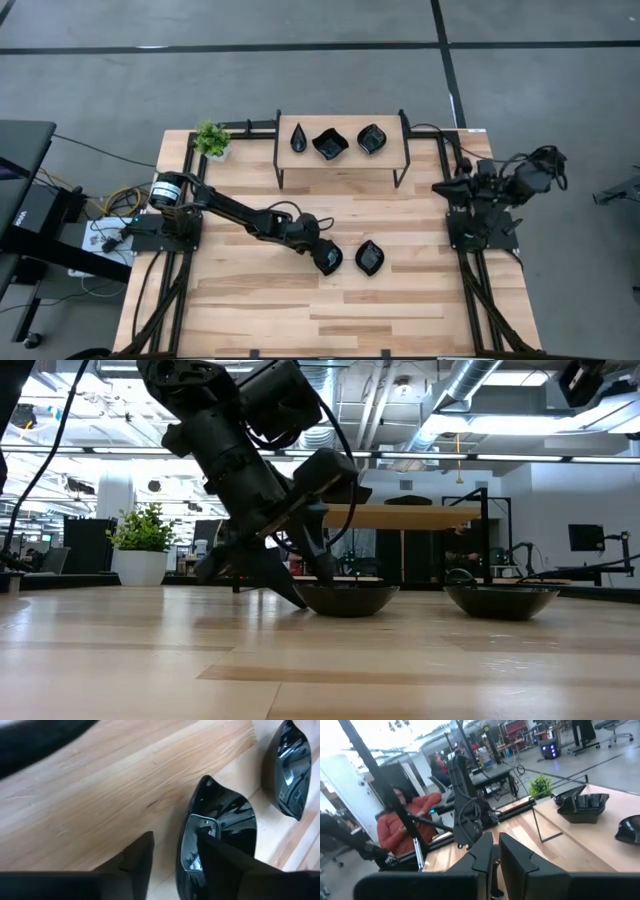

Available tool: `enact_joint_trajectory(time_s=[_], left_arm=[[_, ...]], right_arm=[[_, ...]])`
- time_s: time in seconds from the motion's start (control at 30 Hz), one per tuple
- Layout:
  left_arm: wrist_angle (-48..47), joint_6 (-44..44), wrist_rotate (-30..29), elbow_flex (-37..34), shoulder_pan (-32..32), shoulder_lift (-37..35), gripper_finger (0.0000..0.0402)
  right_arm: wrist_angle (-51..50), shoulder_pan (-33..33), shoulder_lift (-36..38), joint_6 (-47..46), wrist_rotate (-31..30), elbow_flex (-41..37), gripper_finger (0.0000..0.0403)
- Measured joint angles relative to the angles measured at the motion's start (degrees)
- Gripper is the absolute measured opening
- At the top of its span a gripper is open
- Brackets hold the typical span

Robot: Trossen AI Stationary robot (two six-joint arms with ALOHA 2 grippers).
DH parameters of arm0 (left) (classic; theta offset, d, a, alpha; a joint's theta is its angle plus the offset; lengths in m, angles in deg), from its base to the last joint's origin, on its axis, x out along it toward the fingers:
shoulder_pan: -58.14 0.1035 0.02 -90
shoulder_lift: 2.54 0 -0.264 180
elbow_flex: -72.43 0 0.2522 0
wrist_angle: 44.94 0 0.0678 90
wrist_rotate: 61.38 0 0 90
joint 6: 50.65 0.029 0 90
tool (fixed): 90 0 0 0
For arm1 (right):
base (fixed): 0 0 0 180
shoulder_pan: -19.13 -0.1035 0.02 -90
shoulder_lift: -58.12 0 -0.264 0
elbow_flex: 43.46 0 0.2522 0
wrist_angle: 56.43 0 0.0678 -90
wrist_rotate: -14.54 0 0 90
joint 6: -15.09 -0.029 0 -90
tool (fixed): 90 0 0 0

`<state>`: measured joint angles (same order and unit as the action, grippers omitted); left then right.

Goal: Pick & Place Mini shaped plates
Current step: Stack the black leaf shaped plate on top of the black leaf shaped plates on the shelf

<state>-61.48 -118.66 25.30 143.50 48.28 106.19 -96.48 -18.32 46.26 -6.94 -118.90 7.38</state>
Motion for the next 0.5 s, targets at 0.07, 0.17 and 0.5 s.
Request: enact_joint_trajectory(time_s=[0.07, 0.17, 0.5], left_arm=[[-0.27, 0.00, -0.15, -0.05, 0.00, 0.00, 0.0136], [-0.35, 0.00, -0.31, -0.10, 0.00, 0.04, 0.0104], [-0.07, 0.51, -1.00, -0.27, 0.00, -0.64, 0.0018]], right_arm=[[0.02, 0.01, 0.86, 0.30, -0.13, 0.02, 0.0028], [-0.07, 0.00, 1.05, 1.33, 0.06, 0.00, 0.0029], [-1.81, -0.02, 1.05, 1.61, 0.04, 0.00, 0.0030]])
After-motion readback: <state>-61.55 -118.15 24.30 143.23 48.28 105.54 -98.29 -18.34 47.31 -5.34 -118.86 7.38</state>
